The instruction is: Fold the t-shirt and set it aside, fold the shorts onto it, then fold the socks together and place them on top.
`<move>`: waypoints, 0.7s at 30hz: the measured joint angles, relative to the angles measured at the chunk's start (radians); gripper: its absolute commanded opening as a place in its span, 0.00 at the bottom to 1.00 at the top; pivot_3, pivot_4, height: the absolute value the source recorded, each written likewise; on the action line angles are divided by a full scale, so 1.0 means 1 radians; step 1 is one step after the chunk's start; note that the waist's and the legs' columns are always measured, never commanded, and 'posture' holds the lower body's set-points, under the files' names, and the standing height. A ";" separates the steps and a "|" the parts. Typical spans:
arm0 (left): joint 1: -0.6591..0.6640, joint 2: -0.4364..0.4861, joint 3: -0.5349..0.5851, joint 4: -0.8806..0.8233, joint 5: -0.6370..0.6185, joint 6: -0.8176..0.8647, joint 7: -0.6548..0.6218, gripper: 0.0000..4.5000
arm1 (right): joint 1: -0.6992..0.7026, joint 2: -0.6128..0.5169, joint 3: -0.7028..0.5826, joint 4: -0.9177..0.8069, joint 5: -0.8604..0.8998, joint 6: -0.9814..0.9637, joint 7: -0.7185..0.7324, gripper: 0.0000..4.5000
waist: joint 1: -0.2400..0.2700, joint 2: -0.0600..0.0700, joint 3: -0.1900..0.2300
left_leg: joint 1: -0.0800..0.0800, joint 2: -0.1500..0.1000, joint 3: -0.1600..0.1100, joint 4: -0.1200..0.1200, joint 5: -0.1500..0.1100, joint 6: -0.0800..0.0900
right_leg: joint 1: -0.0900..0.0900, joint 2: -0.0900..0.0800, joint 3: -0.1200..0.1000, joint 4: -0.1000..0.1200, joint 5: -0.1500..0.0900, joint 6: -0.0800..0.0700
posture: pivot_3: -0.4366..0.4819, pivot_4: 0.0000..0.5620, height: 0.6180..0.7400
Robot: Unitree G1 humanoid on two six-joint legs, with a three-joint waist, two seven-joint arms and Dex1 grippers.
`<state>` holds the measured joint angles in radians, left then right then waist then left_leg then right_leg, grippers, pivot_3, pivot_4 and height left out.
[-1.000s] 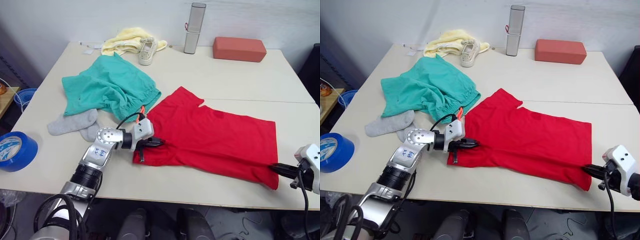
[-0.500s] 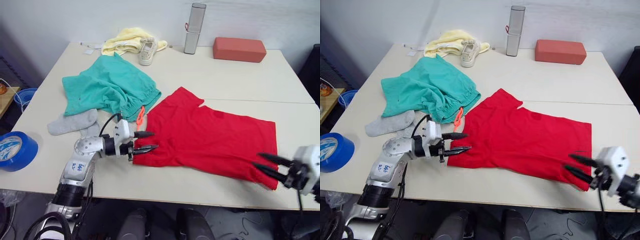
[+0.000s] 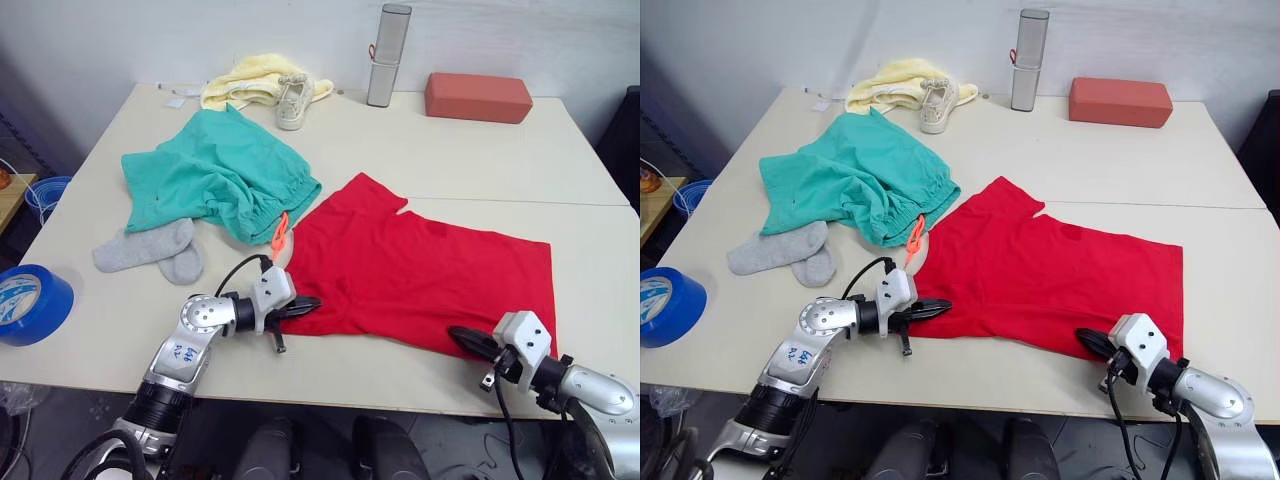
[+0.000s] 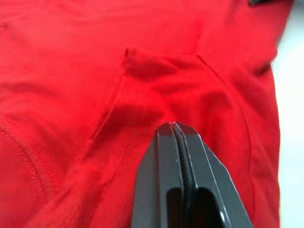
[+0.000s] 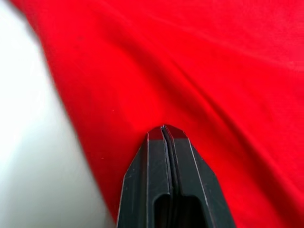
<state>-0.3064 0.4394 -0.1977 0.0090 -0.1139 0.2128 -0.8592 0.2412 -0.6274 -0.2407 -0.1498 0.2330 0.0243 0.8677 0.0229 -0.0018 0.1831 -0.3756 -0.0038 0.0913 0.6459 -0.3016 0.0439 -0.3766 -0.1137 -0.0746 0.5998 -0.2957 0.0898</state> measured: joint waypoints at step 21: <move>-0.009 0.041 0.067 0.120 -0.045 -0.192 0.009 0.01 | 0.110 -0.128 -0.287 0.256 0.196 -0.245 0.137 0.00 | -0.012 0.006 -0.003 | 0.002 0.001 0.000 -0.004 0.002 -0.001 | -0.002 0.000 0.001 0.002 -0.001 -0.003 | 0.48 0.27 1.00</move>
<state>-0.3151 0.4806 -0.1309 0.1287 -0.1588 0.0210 -0.8500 0.3516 -0.7552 -0.5277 0.1063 0.4293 -0.2210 1.0049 0.0113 0.0041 0.1798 -0.3740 -0.0025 0.0918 0.6417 -0.3000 0.0430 -0.3789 -0.1137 -0.0734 0.6020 -0.2969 0.0871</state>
